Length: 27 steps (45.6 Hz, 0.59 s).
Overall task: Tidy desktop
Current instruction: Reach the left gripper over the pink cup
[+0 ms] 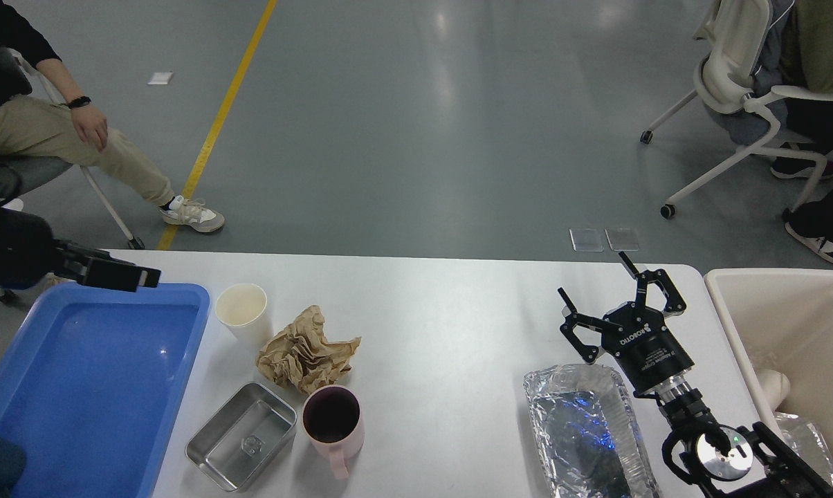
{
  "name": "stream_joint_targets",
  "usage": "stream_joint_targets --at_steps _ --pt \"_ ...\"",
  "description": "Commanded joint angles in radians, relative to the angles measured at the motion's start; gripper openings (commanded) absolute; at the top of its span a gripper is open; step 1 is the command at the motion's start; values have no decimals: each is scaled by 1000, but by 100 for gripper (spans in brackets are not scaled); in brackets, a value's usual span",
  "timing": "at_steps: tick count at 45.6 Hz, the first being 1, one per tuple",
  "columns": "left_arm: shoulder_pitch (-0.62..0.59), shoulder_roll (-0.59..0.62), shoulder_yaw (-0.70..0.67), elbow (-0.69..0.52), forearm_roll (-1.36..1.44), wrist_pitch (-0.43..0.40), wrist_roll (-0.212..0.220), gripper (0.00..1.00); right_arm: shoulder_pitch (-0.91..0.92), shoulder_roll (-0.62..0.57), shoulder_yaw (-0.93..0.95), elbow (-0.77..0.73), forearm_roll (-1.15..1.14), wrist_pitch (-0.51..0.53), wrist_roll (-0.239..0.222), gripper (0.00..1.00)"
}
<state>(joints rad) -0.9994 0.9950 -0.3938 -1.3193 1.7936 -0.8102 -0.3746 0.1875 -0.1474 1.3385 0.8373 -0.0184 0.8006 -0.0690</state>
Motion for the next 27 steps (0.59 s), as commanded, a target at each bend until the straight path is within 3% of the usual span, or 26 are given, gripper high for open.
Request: stream_joint_targets --at_steps 1,15,27 --pt "-96 -136 141 0 9 -1 16 97 0 0 -1 -1 0 0 0 100" --pt "-203 -444 355 5 154 2 6 97 3 25 -1 0 0 0 0 100" --pt "-205 -581 474 29 220 8 2 94 1 14 4 0 0 3 0 100"
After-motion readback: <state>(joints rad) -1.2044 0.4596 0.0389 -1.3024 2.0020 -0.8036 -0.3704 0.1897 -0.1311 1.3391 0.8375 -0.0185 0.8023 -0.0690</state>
